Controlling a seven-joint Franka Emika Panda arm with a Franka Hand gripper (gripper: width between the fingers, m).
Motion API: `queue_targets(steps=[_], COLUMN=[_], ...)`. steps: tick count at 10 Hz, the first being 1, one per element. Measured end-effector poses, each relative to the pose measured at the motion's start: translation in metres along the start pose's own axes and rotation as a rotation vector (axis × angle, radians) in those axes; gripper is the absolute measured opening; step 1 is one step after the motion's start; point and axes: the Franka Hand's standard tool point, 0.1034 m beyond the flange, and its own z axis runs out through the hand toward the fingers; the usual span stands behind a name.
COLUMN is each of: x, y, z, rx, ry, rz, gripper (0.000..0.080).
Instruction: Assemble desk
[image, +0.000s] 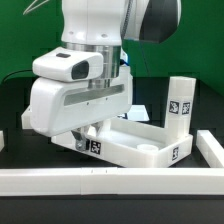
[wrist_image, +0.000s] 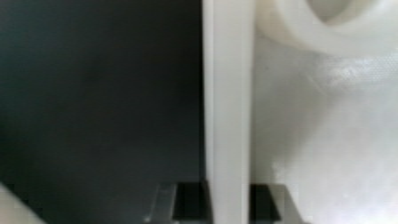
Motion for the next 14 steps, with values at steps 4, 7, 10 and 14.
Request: queue_targets(steps=[4,7,10,14], x=[0.013,0.064,0.064,0.075], y=[0.006,0.008,0.007,0.007], z=[-0.004,-0.011,-0.01,-0.014], rx=[-0.075,-0.15,-0.18,-0.16], ry=[-0.006,0.019,0.029,0.028], rz=[-0.317,-0.643,-0.666,-0.604], gripper=[0.0061,0.0061,0.0061,0.0061])
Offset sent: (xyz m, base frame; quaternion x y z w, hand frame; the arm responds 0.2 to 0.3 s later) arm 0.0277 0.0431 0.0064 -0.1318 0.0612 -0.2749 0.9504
